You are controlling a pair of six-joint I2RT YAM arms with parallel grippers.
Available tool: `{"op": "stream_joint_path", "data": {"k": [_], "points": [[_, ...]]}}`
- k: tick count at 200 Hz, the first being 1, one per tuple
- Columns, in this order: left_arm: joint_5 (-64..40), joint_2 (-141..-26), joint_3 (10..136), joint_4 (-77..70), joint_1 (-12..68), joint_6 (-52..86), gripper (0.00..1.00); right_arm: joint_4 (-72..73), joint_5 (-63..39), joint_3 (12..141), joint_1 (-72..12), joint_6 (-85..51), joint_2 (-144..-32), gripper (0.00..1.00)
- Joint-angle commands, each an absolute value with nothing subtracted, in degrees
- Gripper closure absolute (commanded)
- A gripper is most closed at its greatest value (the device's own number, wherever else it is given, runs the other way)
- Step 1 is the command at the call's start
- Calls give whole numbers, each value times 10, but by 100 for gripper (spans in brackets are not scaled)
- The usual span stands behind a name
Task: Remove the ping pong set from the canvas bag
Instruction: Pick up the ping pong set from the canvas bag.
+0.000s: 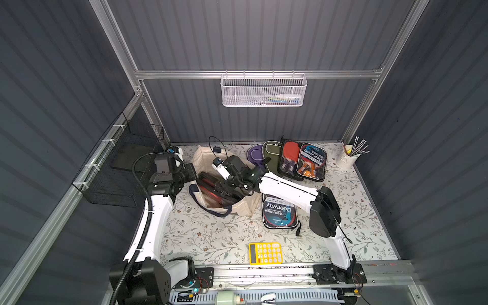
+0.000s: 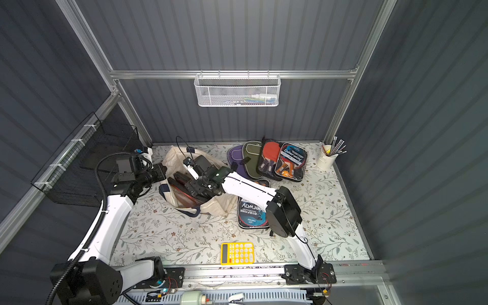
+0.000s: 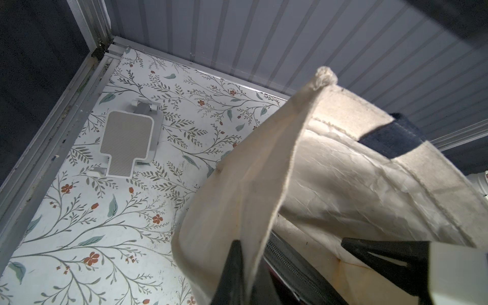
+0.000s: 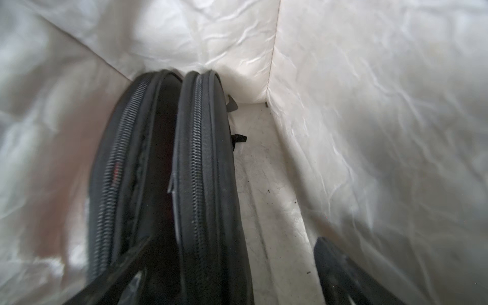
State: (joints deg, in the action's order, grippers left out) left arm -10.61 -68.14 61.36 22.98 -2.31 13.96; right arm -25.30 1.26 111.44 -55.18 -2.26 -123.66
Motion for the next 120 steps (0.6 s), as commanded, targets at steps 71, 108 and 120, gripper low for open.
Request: {"op": "stream_joint_path", "data": {"k": [71,108,120], "points": [[-127,-663,616,203,-25,133,100,-258,42,1149,-551,-6,-1283,40],[-126,-663,615,204,-25,132,100,-256,40,1149,-551,-7,-1282,61],[-124,-662,615,204,-25,132,100,-254,40,1146,-551,-7,-1280,72]]}}
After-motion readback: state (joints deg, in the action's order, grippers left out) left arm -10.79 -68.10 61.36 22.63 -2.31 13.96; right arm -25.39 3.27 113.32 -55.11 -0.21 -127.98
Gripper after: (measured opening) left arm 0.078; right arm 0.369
